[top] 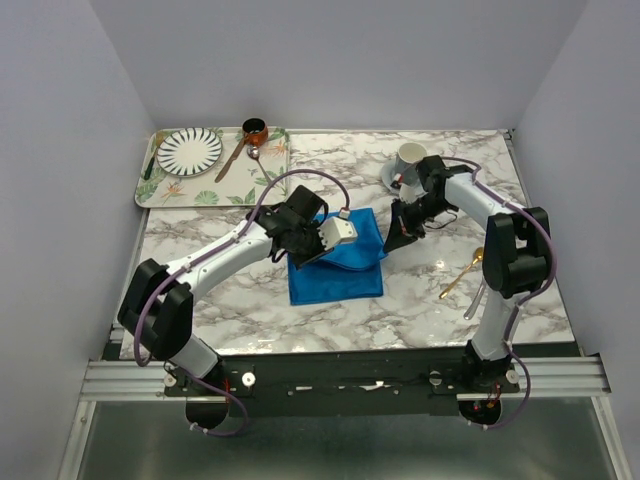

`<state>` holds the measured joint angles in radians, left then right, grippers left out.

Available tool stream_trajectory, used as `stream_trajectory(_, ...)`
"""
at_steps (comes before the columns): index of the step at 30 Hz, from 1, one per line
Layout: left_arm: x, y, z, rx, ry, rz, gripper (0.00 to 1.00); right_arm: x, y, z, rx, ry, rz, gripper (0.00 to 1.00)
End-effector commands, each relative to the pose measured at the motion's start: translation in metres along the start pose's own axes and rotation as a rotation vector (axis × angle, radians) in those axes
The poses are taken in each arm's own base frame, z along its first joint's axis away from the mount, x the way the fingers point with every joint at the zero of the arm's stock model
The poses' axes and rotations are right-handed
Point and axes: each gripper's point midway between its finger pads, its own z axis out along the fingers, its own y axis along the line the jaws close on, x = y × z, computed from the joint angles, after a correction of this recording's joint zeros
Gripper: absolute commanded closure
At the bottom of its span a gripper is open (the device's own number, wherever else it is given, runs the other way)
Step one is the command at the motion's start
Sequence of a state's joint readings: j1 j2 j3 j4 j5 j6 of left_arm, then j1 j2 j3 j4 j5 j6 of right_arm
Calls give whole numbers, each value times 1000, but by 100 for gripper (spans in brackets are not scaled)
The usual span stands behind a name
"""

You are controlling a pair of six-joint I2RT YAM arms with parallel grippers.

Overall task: Fold the napkin into a case and place the utensils inside
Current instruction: Fold the square-folded napkin at the center of the board.

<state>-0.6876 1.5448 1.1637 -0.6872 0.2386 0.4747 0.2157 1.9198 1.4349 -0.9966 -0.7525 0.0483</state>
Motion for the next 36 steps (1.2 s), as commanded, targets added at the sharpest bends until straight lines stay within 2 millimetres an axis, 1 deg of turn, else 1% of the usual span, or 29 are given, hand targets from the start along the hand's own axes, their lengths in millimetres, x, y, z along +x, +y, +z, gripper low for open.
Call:
stream_trajectory(1, -1, -8, -16, 11, -18, 14, 100, 15, 17, -7, -62, 31, 42, 99)
stream_trajectory(8, -3, -7, -25, -18, -48, 23, 100, 21, 30, -7, -114, 39, 72, 99)
stream_trajectory(13, -2, -9, -28, -22, -56, 35, 100, 26, 43, -14, -156, 25, 79, 99)
stream_trajectory(14, -1, -10, -29, -22, -58, 37, 100, 33, 41, -10, -157, 38, 95, 99)
stream_trajectory(16, 1, -10, -29, -23, -58, 47, 100, 36, 40, -6, -160, 37, 96, 99)
stream_trajectory(18, 10, -14, -24, -9, -37, 47, 100, 46, 34, 5, -147, 66, 114, 99)
stream_trajectory(19, 13, -16, -20, -2, -32, 56, 100, 47, 31, 10, -140, 66, 110, 99)
stream_trajectory(20, 23, -19, -13, 15, -9, 49, 100, 50, 27, 19, -132, 87, 120, 99)
stream_trajectory(21, 26, -21, -9, 22, -3, 50, 100, 51, 24, 24, -126, 97, 126, 99)
stream_trajectory(22, 28, -20, -5, 20, -7, 51, 100, 49, 20, 30, -114, 98, 129, 99)
stream_trajectory(23, 38, -25, 3, 38, 15, 46, 100, 49, 16, 33, -107, 104, 134, 99)
stream_trajectory(24, 41, -27, 6, 49, 19, 43, 100, 48, 11, 40, -101, 119, 149, 99)
stream_trajectory(25, 41, -27, 9, 51, 16, 43, 100, 44, 8, 42, -91, 114, 148, 99)
stream_trajectory(26, 48, -31, 14, 65, 30, 38, 100, 42, 6, 45, -83, 117, 150, 99)
stream_trajectory(28, 49, -32, 18, 70, 20, 41, 100, 38, -2, 52, -72, 127, 164, 99)
stream_trajectory(29, 54, -33, 22, 75, 32, 39, 100, 38, -3, 55, -69, 133, 167, 99)
stream_trajectory(34, 58, -35, 34, 99, 42, 37, 100, 37, -15, 69, -47, 149, 193, 99)
stream_trajectory(36, 61, -36, 41, 113, 58, 25, 100, 34, -20, 73, -36, 155, 199, 99)
